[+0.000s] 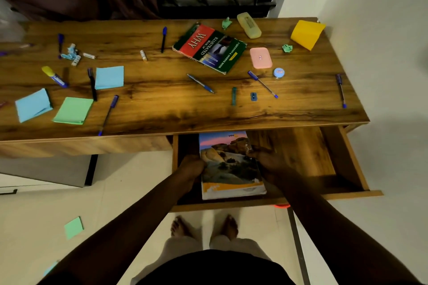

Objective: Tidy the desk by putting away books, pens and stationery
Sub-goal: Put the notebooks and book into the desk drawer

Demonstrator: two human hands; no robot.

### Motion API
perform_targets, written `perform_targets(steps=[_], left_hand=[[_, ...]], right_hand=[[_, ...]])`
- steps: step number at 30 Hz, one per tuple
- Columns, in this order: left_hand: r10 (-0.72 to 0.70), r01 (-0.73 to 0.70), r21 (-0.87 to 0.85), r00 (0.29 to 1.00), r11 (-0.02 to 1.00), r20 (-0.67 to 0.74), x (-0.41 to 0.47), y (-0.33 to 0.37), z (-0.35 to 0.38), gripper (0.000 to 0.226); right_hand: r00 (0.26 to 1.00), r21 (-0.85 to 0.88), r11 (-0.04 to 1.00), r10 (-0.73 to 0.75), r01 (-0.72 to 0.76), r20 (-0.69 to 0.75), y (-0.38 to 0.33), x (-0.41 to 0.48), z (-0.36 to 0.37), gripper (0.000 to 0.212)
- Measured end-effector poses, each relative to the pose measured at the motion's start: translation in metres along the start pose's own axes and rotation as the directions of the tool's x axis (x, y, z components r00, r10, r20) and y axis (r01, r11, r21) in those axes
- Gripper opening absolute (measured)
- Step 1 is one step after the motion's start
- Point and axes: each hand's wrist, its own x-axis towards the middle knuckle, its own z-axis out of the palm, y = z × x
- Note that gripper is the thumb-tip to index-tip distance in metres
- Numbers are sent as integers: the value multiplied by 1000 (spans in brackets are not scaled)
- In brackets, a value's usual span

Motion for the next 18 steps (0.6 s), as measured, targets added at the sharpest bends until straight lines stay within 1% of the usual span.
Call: perform_targets(steps=[3,5,8,11,12,15,16,18], left_hand=[[3,-3,15,998,1000,-62,21,-4,3,32],[11,-7,34,994,999,-107,34,-8,4,34],[52,-34,98,981,995,-188,66,-21,6,38],[71,-24,173,960,985,-270,103,-39,5,38],[76,-20,194,955,981,-287,115,-45,4,41],[106,-39,211,943,977,-315,115,-39,8,56],[117,-43,234,942,971,-314,101,-25,12,54],[133,-39,272,932,961,-338,65,7,21,40]], right_hand=[[999,-38,999,25,-24,25,13,33,-4,49],[1000,-64,998,1,1,29,11,32,1,45],[998,-117,992,-55,52,-25,-11,11,10,38],[990,-189,974,-133,121,-51,-16,16,11,40],[987,-204,970,-148,133,-61,-18,19,11,42],[980,-253,956,-177,149,-88,-23,26,11,46],[981,-260,954,-177,150,-83,-23,30,10,47],[983,-274,951,-170,143,-76,-24,35,9,47]])
